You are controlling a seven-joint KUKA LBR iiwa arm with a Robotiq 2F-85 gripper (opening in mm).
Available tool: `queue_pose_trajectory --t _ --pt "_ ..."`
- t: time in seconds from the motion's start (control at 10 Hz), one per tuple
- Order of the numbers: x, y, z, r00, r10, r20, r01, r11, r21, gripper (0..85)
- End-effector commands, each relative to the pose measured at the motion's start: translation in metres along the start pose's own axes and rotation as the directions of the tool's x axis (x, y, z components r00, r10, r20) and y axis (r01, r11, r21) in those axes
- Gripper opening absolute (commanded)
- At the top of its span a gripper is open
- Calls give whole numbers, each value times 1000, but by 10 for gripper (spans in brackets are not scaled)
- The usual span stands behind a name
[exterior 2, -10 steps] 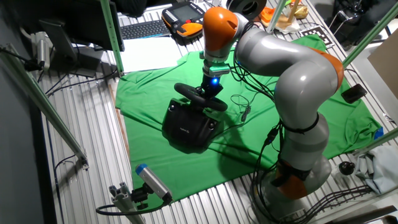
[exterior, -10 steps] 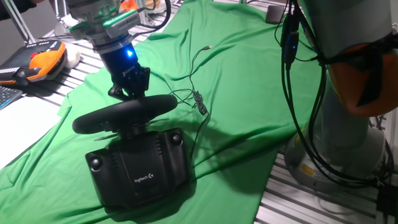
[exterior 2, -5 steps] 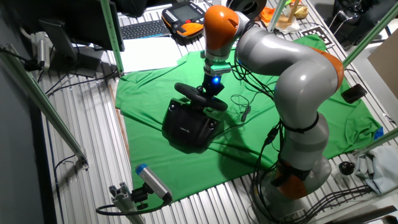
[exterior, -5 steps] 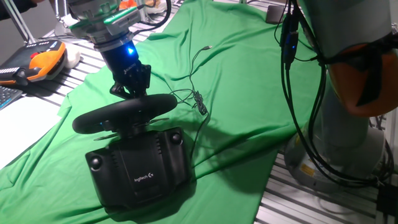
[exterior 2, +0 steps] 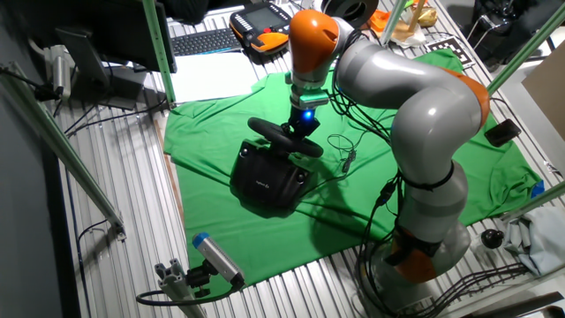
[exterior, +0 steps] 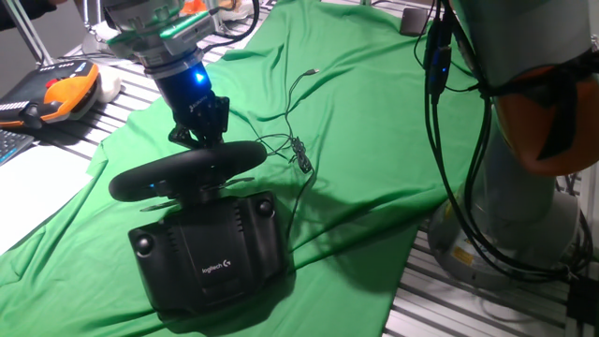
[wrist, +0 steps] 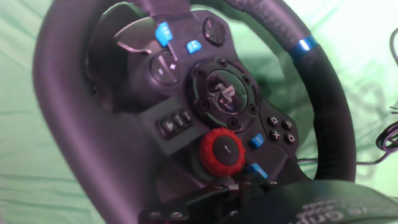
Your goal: Rotate the steering wheel 90 degrees counterclockwise
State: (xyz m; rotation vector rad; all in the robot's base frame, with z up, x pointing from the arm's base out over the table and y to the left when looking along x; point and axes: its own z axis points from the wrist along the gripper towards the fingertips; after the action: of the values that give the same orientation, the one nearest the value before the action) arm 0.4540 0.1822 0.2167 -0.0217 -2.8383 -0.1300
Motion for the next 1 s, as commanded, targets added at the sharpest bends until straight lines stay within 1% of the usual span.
queue_pose_trajectory --t 0.0,0.1,0.2,0.5,0.9 --pt "-2 -2 2 1000 -3 2 3 1000 0 0" --pt "-4 -3 2 1000 -9 2 9 1000 2 0" --pt "-5 -4 4 1000 -12 10 11 1000 7 0" --pt "-8 -5 6 1000 -19 16 18 1000 15 0" --pt "-18 -9 15 999 -40 25 40 999 9 0"
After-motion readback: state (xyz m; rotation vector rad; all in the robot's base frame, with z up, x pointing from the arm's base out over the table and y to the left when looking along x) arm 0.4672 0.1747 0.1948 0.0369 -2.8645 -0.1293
